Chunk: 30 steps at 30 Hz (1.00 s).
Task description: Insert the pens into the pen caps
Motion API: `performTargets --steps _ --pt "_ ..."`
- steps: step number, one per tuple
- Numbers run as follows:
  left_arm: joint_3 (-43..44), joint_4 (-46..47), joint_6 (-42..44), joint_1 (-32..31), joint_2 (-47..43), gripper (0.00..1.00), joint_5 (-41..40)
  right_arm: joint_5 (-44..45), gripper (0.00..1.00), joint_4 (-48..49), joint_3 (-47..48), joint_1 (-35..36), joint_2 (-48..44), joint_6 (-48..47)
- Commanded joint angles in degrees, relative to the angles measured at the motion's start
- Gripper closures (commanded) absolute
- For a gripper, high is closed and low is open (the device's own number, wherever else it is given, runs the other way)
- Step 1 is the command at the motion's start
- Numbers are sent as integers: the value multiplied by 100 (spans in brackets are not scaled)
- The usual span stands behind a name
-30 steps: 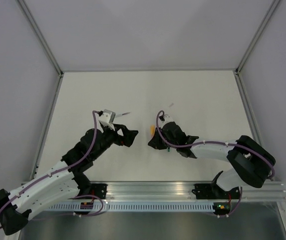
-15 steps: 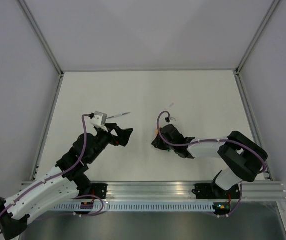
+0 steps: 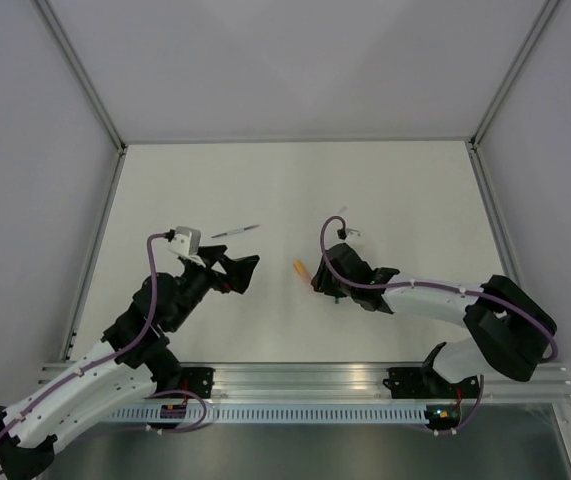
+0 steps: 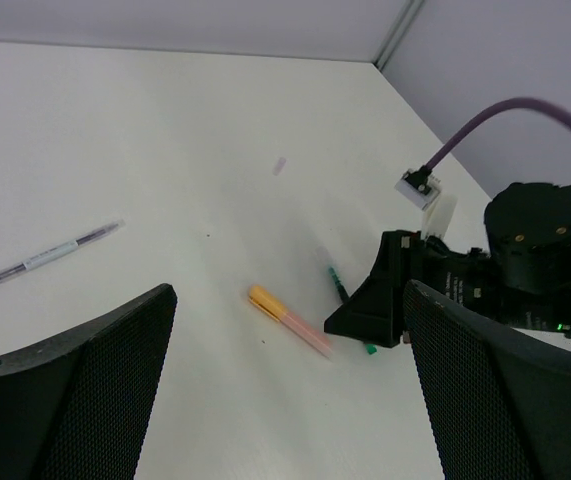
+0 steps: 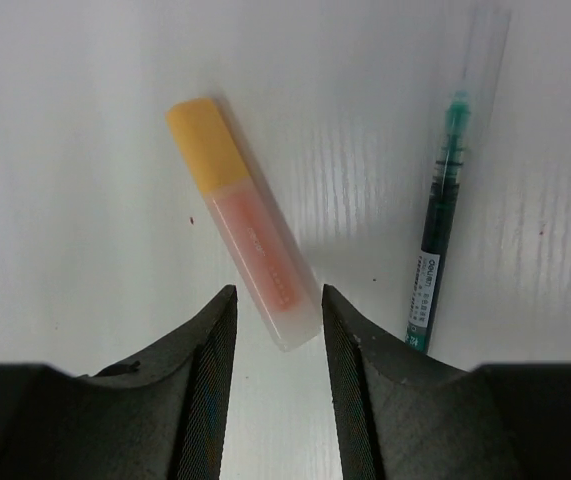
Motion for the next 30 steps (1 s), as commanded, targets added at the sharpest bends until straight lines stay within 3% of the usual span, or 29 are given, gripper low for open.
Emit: performTargets --steps 1,6,13,23,27,30 --pt "-96 86 73 -13 -30 0 -106 685 54 -749 711 -11 -506 -539" --pt "-184 332 73 -4 5 0 -185 1251 51 -1328 2063 -528 -174 -1245" --pt "-184 244 82 -4 -117 0 -291 2385 54 -2630 4181 -1144 1426 -868" --pt "-245 297 12 -4 -382 0 -71 1955 54 -3034 5053 -2181 3086 275" --pt "-254 288 -6 -4 -461 0 -45 1709 54 -3027 5352 -2287 3606 267" --pt "-263 288 3 -4 -469 0 -36 1507 57 -2755 5484 -2305 3844 -277"
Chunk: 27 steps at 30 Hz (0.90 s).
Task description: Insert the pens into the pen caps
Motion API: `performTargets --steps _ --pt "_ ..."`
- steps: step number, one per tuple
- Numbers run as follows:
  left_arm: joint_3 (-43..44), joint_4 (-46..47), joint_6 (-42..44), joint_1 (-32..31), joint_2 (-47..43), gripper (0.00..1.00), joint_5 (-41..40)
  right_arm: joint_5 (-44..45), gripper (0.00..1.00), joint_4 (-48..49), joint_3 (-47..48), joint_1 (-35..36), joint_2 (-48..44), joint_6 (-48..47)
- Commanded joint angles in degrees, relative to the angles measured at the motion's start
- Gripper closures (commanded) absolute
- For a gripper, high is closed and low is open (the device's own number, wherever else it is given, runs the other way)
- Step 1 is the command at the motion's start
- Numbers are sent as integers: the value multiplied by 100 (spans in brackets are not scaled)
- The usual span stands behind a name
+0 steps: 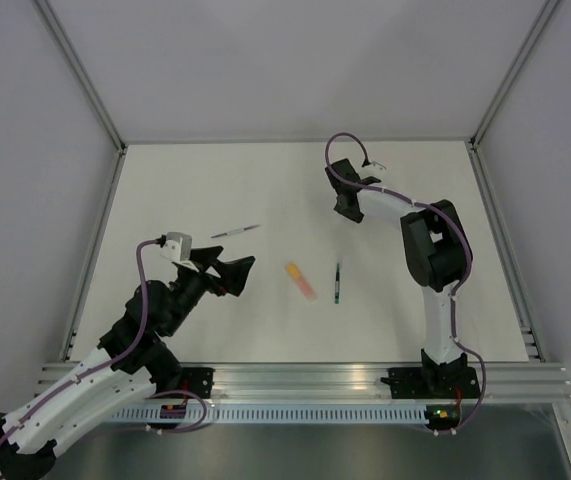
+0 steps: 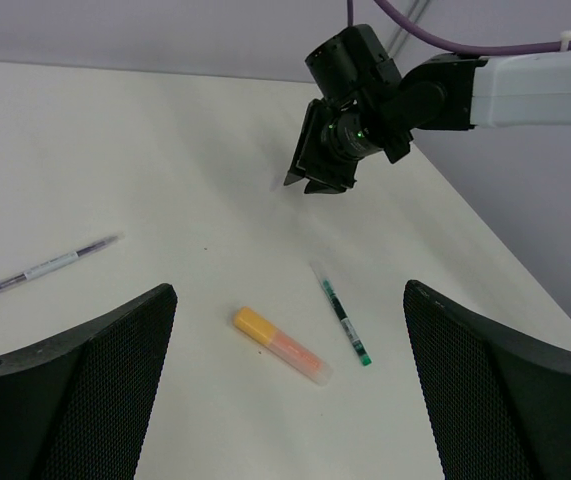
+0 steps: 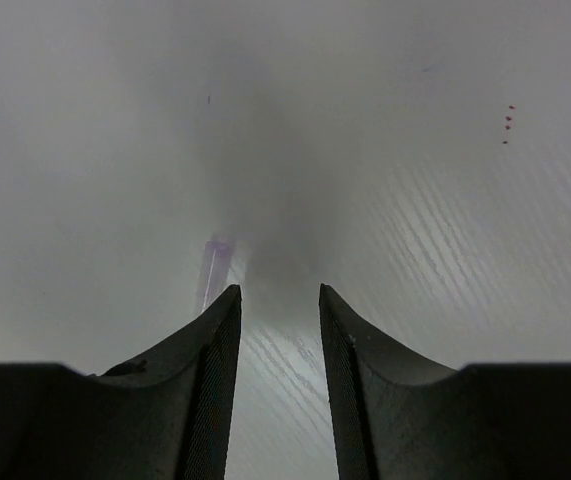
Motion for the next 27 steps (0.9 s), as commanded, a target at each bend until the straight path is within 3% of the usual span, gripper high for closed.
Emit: performTargets --steps 1,6,11,15,16,19,23,27 --pt "-3 151 3 -2 -41 0 27 -270 57 129 394 29 179 -413" --pt "-11 168 12 -2 -50 0 45 -341 59 1164 -96 -14 -268 -2452" --pt "6 159 -15 -2 -76 0 159 -490 58 1289 -291 -190 -778 -2708" --pt "-73 203 -15 -2 -103 0 63 -1990 57 1947 -309 -199 -902 -4313" --pt "-108 238 -15 -2 -103 0 -7 -2837 55 1966 -352 -199 -919 -5153" --pt "-64 230 -23 -2 -32 0 27 -3897 53 1616 -117 -287 -815 -6527" --pt "-73 221 -94 -2 -129 0 124 -3499 50 1019 498 -480 -420 -6910" --pt "-91 212 -94 -2 -278 0 142 -4541 47 788 799 -656 -374 -7488"
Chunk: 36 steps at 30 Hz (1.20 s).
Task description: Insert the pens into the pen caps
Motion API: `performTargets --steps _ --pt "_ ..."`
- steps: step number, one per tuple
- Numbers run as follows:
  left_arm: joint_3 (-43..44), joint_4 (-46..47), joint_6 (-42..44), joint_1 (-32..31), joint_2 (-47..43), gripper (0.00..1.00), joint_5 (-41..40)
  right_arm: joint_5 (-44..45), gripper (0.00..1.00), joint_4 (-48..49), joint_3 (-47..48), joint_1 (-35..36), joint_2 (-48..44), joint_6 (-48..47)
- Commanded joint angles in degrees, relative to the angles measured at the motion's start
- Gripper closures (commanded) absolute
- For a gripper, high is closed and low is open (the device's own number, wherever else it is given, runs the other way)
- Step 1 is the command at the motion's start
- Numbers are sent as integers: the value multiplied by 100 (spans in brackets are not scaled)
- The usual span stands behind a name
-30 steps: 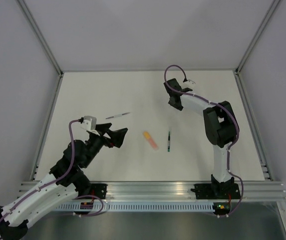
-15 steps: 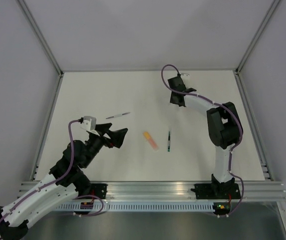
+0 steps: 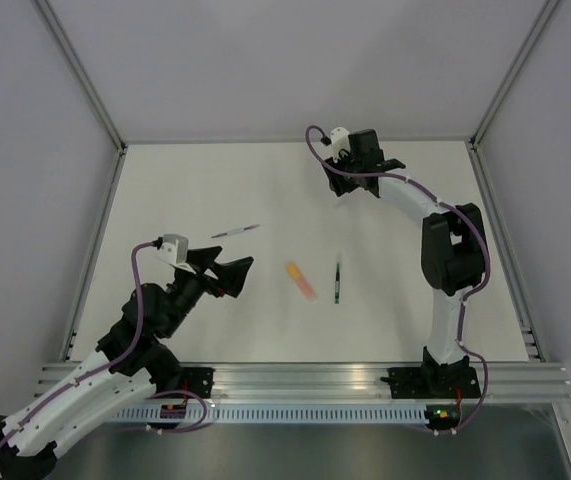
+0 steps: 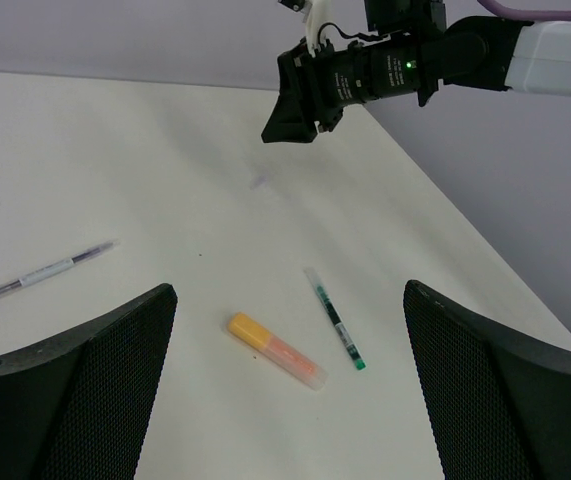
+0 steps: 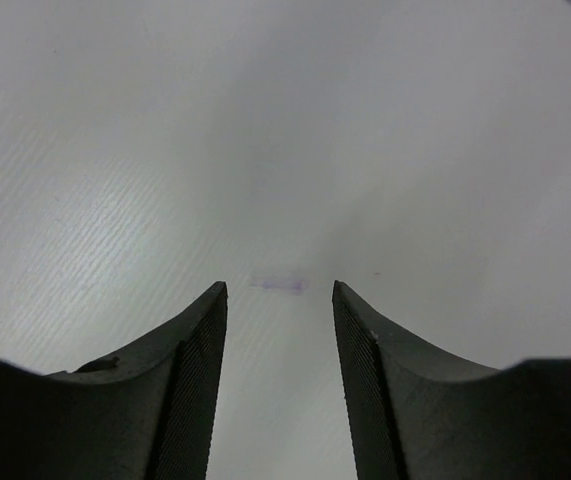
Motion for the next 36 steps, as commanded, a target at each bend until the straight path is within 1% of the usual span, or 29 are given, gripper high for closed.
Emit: performTargets --steps 1,3,4,5,6,7,8,10,14,18,21,27,32,36 --pt "-29 173 -98 -4 -158 0 105 -1001 45 -287 370 -169 30 -1140" --pt "-65 216 -107 -4 -167 0 105 -1273 43 -523 571 -177 99 -1674" --pt "-73 234 -116 -4 -159 0 113 -1327 43 -707 755 -186 309 -1817" --pt "-73 252 -133 -4 -132 0 131 -1388 43 -1222 975 -212 459 -1958" --pt "-73 252 -142 -4 -106 0 148 -1476 43 -1532 1229 -230 617 -2168" --pt "-65 269 -160 -4 -80 0 209 -1773 42 -1788 1632 -256 749 -2257" --pt "-47 269 -168 -4 -36 0 254 -1932 42 -2008 1706 -309 898 -2301" --pt "-30 287 -195 -4 -35 0 341 -2213 42 -1975 1706 -336 935 -2354" --pt "-73 313 -256 -4 -79 0 342 -2426 41 -2045 1716 -327 1093 -2460" --pt "-117 410 -309 -4 -79 0 438 -2136 41 -1852 1234 -345 1006 -2644" --pt "-126 436 -353 -4 -62 0 491 -1926 41 -1676 1056 -336 952 -2723" --pt "-126 507 -362 -13 70 0 561 -1530 42 -1588 942 -336 1111 -2917" --pt "-117 542 -388 -4 158 0 658 -1407 41 -1448 951 -336 1137 -2926" --pt "-117 559 -397 -4 167 0 693 -1336 41 -1500 1134 -336 1216 -2978"
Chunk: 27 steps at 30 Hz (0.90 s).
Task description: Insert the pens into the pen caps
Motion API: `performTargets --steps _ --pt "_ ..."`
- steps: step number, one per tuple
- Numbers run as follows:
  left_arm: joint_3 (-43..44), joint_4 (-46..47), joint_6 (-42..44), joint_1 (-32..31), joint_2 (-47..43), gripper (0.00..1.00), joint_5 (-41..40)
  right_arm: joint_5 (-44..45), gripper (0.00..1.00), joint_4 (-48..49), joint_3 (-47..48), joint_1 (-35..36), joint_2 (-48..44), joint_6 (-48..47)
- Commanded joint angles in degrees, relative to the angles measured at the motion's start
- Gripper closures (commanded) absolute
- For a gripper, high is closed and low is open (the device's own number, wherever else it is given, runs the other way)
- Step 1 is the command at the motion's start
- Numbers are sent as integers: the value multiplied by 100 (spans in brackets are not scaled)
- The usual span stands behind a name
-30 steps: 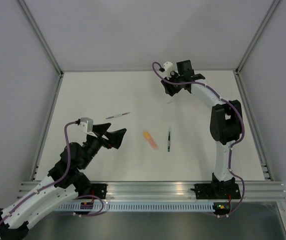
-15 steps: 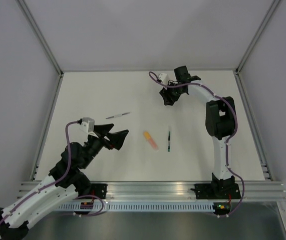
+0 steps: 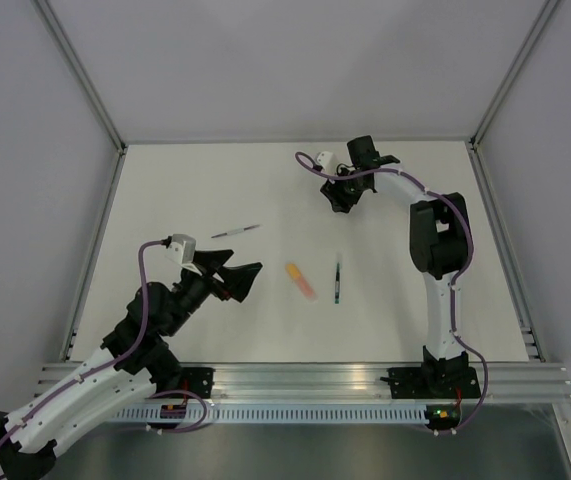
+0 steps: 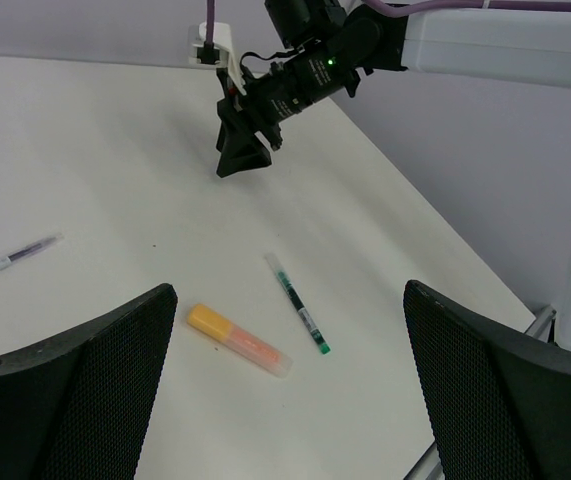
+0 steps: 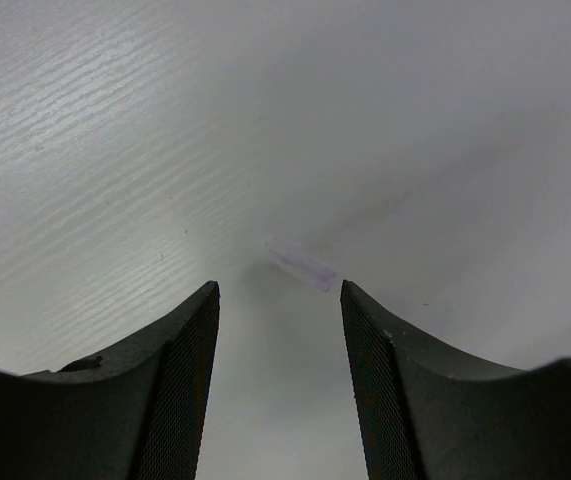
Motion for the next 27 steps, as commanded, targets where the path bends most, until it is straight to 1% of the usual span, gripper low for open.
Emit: performTargets --steps 1,8,13,15,18,19,20,27 --pt "1 254 -144 -2 14 0 129 52 41 72 234 -19 158 -244" --pt "9 297 -170 -2 40 0 261 -71 41 -52 384 -10 343 -341" --pt "9 315 -196 -2 49 0 349 -71 41 -219 630 -19 686 -332" --pt "18 306 -196 -11 40 0 349 -36 44 -254 657 -19 747 -332" --pt "18 271 -187 -2 -13 0 288 -45 52 -403 762 -28 844 -262" --pt "1 262 -187 -2 -30 0 279 -88 57 -386 754 -19 818 -236" --pt "1 271 -179 -2 -48 0 279 -106 59 -360 727 -19 792 -209" --pt "9 262 -196 -2 -48 0 279 25 57 -605 771 -19 678 2"
